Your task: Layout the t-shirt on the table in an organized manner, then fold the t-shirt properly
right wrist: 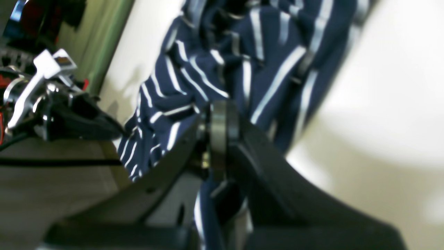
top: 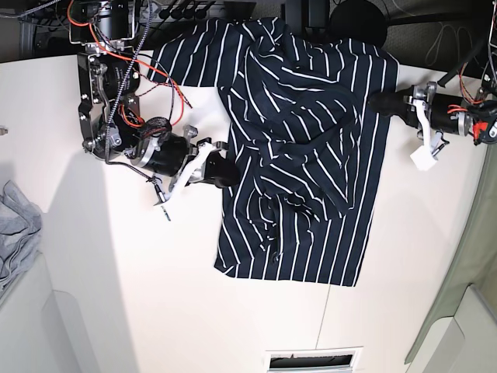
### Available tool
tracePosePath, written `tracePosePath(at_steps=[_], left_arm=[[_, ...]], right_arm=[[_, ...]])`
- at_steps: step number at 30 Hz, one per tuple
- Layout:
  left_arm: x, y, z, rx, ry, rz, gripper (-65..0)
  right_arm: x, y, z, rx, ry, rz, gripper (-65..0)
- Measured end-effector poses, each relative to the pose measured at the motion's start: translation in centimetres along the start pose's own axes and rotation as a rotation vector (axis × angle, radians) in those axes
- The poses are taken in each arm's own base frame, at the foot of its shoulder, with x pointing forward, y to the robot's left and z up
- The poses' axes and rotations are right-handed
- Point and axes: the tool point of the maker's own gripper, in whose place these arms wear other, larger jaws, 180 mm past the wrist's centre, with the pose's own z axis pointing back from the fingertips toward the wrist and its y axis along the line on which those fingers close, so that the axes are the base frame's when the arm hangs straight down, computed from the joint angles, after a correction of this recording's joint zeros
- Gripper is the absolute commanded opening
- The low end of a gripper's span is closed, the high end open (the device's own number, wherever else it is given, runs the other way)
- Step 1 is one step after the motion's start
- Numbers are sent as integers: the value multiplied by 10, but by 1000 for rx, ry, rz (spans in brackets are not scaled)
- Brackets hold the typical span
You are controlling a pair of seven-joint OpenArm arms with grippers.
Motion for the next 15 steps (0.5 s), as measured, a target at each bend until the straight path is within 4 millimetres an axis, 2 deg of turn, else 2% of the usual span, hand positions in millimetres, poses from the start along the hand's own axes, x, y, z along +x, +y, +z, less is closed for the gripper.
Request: tracePosePath(at_steps=[4, 10, 15], left_arm=[[-14, 1, -20, 50, 8, -36, -590], [-6, -26, -55, -28, -36, -31, -590], [4, -44, -72, -79, -76, -24, -589]], right_arm=[[-19, 30, -18, 72, 84, 61, -650], [-46, 72, -45, 134, 199, 186, -650], [-57, 84, -55, 129, 250, 266, -650]])
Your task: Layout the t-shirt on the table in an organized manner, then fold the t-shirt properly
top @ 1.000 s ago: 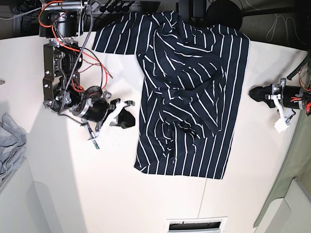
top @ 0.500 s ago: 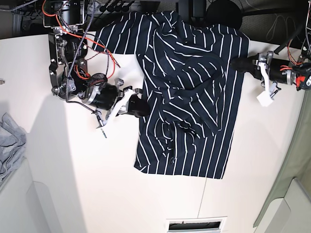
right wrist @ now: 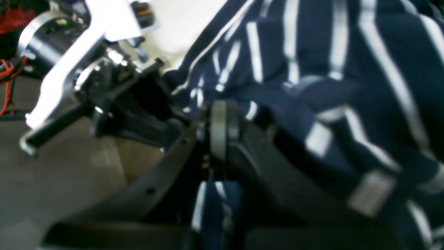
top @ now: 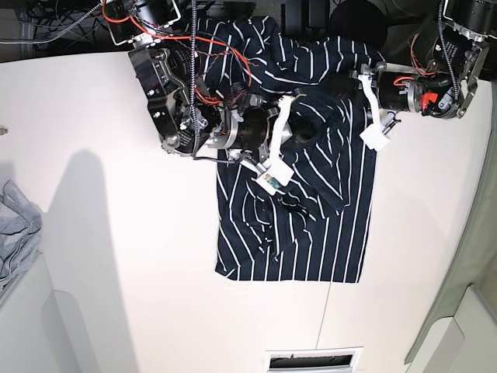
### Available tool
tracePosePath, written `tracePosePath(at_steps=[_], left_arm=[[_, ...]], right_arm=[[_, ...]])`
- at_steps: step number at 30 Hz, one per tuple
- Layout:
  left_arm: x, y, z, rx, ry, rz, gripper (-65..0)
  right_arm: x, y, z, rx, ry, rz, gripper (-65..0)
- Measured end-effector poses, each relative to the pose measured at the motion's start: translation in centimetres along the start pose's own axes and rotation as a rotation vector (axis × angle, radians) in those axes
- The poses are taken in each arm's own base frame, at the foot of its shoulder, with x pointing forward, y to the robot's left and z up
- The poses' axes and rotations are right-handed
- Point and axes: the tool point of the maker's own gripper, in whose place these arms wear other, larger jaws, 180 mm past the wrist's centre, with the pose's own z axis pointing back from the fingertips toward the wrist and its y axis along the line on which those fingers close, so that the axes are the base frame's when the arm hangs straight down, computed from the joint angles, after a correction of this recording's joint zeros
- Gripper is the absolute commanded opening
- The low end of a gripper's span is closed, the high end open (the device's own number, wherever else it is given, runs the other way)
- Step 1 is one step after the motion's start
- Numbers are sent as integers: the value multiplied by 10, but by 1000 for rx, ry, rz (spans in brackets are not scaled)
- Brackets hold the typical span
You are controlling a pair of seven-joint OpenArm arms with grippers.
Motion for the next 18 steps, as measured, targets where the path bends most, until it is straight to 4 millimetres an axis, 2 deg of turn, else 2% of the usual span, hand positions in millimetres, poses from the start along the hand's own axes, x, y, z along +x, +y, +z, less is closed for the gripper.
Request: tracePosePath(at_steps=[3, 7, 10, 16, 18], left_arm=[[12, -7, -9, -16, -23, -17, -589], [41, -8, -14, 7, -115, -62, -589], [49, -8, -24, 39, -126, -102, -590], [68, -33, -51, 4, -167, -134, -590], [66, -37, -56, -7, -157, -131, -590]], right_arm=[[-4, -2, -1, -8, 14, 2, -650], [-9, -5, 1, -17, 24, 0, -650], [-11, -14, 5, -46, 29, -1, -650], [-7, -61, 34, -168, -32, -85, -650], [-7, -75, 44, -204, -57, -123, -650]])
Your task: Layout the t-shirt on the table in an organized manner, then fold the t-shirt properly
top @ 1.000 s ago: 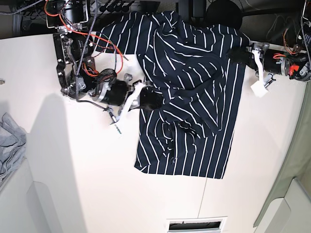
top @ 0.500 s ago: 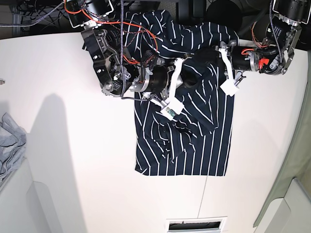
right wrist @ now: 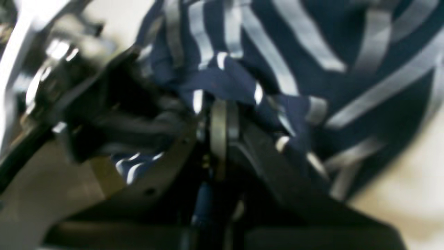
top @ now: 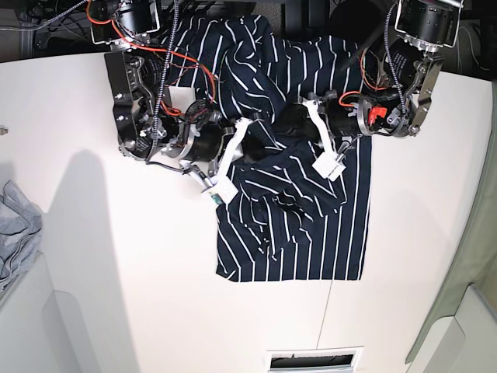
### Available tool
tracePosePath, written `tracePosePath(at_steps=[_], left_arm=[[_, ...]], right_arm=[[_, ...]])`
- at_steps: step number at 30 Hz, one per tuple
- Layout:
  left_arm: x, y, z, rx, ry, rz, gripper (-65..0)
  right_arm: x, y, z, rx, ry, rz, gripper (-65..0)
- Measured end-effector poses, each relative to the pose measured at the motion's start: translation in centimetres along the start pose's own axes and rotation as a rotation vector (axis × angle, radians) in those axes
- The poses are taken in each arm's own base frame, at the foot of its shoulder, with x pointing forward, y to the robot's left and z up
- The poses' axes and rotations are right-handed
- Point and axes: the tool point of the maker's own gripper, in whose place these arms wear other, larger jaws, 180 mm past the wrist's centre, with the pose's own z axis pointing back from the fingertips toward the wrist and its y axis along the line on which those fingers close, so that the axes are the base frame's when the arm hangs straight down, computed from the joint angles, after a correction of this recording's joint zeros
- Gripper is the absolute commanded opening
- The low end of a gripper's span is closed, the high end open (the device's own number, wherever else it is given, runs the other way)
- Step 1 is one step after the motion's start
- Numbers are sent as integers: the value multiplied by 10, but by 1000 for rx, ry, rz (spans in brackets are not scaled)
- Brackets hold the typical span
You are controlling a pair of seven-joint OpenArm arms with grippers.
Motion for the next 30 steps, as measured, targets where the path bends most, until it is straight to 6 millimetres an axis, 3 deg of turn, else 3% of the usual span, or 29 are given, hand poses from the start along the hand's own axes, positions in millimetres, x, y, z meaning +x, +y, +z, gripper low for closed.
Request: tracePosePath(at_steps=[4, 12, 18, 22, 27, 30], left_arm=[[-13, 4, 9, -4, 57, 19, -590], [-18, 31, 50, 34, 88, 41, -590], [-11, 37, 73, 45, 93, 23, -590], [11, 20, 80, 15, 40, -35, -590], [30, -1, 80, -12, 2, -120, -590], [31, -7, 70, -17, -4, -128, -589]], right_arm=[[-1, -24, 12, -52, -25, -53, -650], [-37, -67, 31, -129, 50, -74, -650], [-21, -52, 29, -45, -28, -142, -650], [-11, -43, 28, -10, -66, -156, -650], [1, -19, 13, 41, -96, -174, -650], [5, -9, 5, 48, -95, -162, -650]])
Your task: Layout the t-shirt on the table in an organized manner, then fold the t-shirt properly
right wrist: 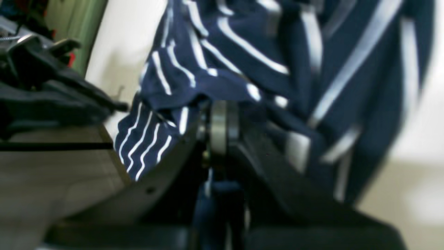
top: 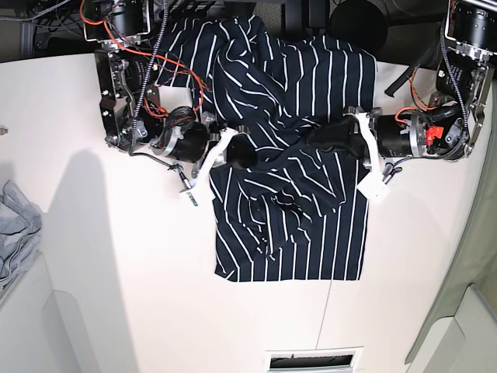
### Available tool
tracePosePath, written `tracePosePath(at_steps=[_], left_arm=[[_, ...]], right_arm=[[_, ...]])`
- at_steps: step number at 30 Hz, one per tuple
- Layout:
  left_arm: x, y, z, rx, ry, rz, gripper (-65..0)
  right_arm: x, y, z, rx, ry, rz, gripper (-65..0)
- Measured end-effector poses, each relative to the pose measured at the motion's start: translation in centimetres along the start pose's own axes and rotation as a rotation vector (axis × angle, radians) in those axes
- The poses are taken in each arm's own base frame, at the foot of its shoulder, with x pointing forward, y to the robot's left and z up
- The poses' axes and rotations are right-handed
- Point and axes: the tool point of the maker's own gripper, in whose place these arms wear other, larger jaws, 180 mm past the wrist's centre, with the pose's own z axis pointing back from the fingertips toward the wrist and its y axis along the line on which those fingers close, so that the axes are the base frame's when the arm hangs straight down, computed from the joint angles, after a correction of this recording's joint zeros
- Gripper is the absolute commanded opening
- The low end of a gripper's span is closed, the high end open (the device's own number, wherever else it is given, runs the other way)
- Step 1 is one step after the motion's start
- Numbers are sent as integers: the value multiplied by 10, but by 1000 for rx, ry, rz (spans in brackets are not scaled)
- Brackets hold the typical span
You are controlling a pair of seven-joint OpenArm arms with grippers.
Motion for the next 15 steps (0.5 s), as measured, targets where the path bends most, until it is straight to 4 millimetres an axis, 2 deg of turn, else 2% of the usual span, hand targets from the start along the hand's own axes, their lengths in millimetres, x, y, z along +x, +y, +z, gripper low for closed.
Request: tracePosePath(at_steps=[1, 2, 4, 6, 8, 11, 15], left_arm=[[-3, -1, -5, 8, 12, -6, -589], [-5, -3, -10, 9, 19, -8, -589], [-4, -7, -18, 3, 8, -8, -589], [-5, -7, -20, 10, 11, -13, -589], [-5, -5, -18, 18, 13, -16, -589], [-6, -1, -15, 28, 19, -21, -589], [-2, -2, -16, 25, -2, -19, -589]], right_arm=[[0, 0, -1, -7, 3, 8, -650], [1, -2, -1, -14, 7, 17, -618], [0, -7, 1, -36, 23, 41, -426], [-1, -9, -1, -55, 45, 72, -306], [-3, -4, -5, -50, 67, 105, -290], [-17, 4, -13, -60, 144, 191, -290], [-34, 1, -21, -141, 244, 299, -301]])
